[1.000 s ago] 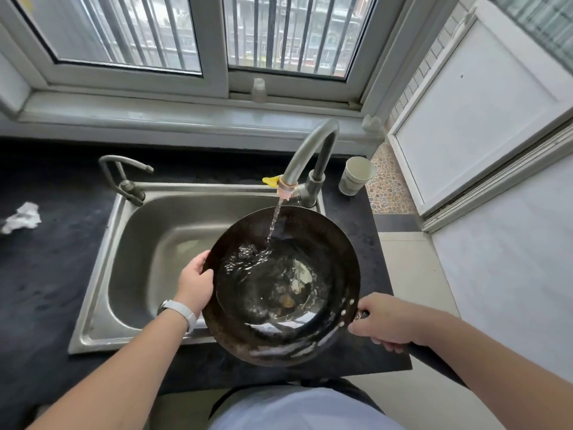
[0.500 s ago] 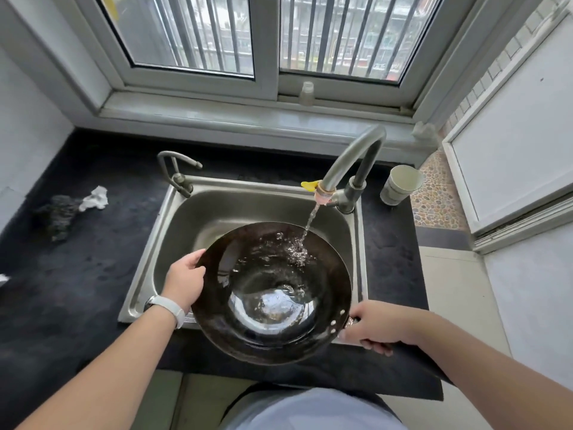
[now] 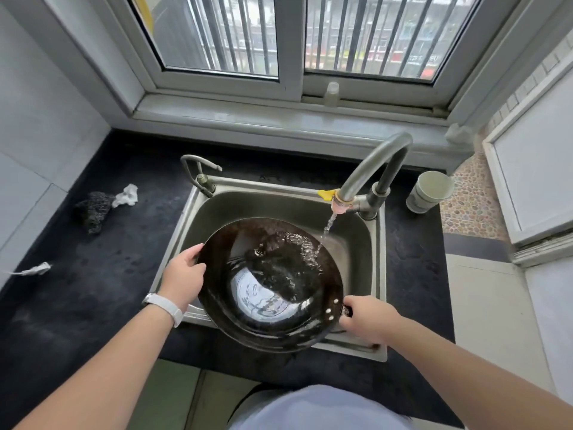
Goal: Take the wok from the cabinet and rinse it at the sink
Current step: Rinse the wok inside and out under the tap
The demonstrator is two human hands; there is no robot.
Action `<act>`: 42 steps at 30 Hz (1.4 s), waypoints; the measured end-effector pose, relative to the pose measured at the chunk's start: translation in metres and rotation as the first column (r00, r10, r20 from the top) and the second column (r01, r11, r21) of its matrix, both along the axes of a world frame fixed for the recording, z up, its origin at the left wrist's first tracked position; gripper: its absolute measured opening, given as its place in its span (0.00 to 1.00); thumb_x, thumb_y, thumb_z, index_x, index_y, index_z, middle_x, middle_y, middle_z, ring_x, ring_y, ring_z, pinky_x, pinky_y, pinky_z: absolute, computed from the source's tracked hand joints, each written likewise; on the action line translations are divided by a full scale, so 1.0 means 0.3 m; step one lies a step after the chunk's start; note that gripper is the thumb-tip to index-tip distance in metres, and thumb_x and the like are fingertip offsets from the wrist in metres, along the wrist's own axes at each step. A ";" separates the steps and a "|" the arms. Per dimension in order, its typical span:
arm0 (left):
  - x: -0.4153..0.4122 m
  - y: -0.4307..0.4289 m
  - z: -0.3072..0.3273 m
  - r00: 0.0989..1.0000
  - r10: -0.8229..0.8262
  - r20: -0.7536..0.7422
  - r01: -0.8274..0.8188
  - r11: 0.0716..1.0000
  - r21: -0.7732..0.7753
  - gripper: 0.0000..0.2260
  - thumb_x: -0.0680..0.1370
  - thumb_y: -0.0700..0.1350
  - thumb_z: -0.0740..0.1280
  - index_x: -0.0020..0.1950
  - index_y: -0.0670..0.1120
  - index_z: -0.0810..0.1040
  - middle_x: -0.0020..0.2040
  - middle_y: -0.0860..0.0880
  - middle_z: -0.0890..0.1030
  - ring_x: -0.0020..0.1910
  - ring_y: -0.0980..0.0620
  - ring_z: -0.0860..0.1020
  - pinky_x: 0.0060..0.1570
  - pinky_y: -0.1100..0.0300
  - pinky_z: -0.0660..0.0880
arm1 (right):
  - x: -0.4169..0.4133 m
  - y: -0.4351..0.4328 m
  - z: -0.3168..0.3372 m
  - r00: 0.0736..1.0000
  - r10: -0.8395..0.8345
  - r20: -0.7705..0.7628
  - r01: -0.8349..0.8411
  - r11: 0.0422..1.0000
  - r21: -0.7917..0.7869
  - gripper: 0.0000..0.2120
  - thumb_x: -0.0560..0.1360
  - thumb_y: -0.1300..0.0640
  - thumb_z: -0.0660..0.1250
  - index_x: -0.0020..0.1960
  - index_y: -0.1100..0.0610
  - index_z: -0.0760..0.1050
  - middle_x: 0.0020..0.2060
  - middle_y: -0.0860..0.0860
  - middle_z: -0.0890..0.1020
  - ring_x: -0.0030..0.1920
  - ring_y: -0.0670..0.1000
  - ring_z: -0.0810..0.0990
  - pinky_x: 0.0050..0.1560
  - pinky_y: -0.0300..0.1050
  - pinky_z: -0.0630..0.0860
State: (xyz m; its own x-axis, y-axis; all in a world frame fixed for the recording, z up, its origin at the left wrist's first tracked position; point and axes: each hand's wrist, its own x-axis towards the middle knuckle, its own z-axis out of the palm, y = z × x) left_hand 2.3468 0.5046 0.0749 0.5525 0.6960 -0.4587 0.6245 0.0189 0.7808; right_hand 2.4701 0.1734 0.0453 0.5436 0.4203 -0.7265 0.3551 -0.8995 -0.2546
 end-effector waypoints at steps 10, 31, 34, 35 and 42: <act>-0.008 0.019 0.018 0.997 0.039 0.059 -0.039 0.999 -0.006 0.23 0.78 0.31 0.63 0.71 0.46 0.75 0.59 0.45 0.82 0.53 0.52 0.81 0.54 0.58 0.76 | 0.017 -0.019 -0.032 0.946 0.199 0.255 -0.207 0.978 0.007 0.13 0.79 0.45 0.56 0.51 0.53 0.72 0.42 0.51 0.82 0.43 0.56 0.82 0.41 0.50 0.77; 0.124 0.050 -0.014 0.921 0.006 0.389 0.112 0.953 -0.281 0.18 0.85 0.52 0.56 0.74 0.52 0.72 0.68 0.54 0.79 0.68 0.58 0.75 0.69 0.57 0.67 | 0.077 0.042 0.181 0.998 0.059 -0.020 -0.056 0.993 0.103 0.14 0.76 0.47 0.60 0.34 0.52 0.68 0.30 0.48 0.74 0.31 0.51 0.72 0.33 0.47 0.67; 0.153 0.054 -0.008 0.920 -0.058 0.389 0.177 0.944 -0.278 0.18 0.85 0.55 0.55 0.70 0.53 0.75 0.66 0.52 0.80 0.67 0.55 0.75 0.67 0.57 0.68 | 0.103 0.034 0.224 0.996 0.043 -0.076 -0.032 0.990 0.139 0.14 0.75 0.48 0.60 0.38 0.57 0.72 0.29 0.49 0.72 0.31 0.50 0.69 0.34 0.46 0.65; 0.159 0.058 -0.012 0.926 -0.076 0.371 0.197 0.933 -0.302 0.20 0.83 0.61 0.57 0.70 0.55 0.76 0.66 0.52 0.80 0.69 0.54 0.74 0.68 0.55 0.67 | 0.112 0.032 0.236 0.995 0.039 -0.089 -0.026 0.990 0.137 0.14 0.75 0.48 0.60 0.39 0.57 0.72 0.29 0.48 0.72 0.30 0.49 0.69 0.34 0.46 0.65; 0.210 0.075 -0.136 0.965 -0.042 0.260 0.160 0.878 -0.451 0.29 0.77 0.70 0.54 0.71 0.58 0.74 0.67 0.57 0.79 0.70 0.55 0.72 0.73 0.50 0.63 | 0.155 0.037 0.306 0.967 -0.013 -0.255 0.043 0.993 0.113 0.14 0.75 0.51 0.60 0.32 0.53 0.68 0.26 0.49 0.72 0.27 0.50 0.68 0.33 0.45 0.65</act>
State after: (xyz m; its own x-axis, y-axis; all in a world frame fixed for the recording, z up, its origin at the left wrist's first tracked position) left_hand 2.4099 0.5273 0.0341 0.7400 0.3690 -0.5624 0.4425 0.3628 0.8201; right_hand 2.5167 0.1844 0.1369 0.3605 0.4972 -0.7892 0.2406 -0.8670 -0.4364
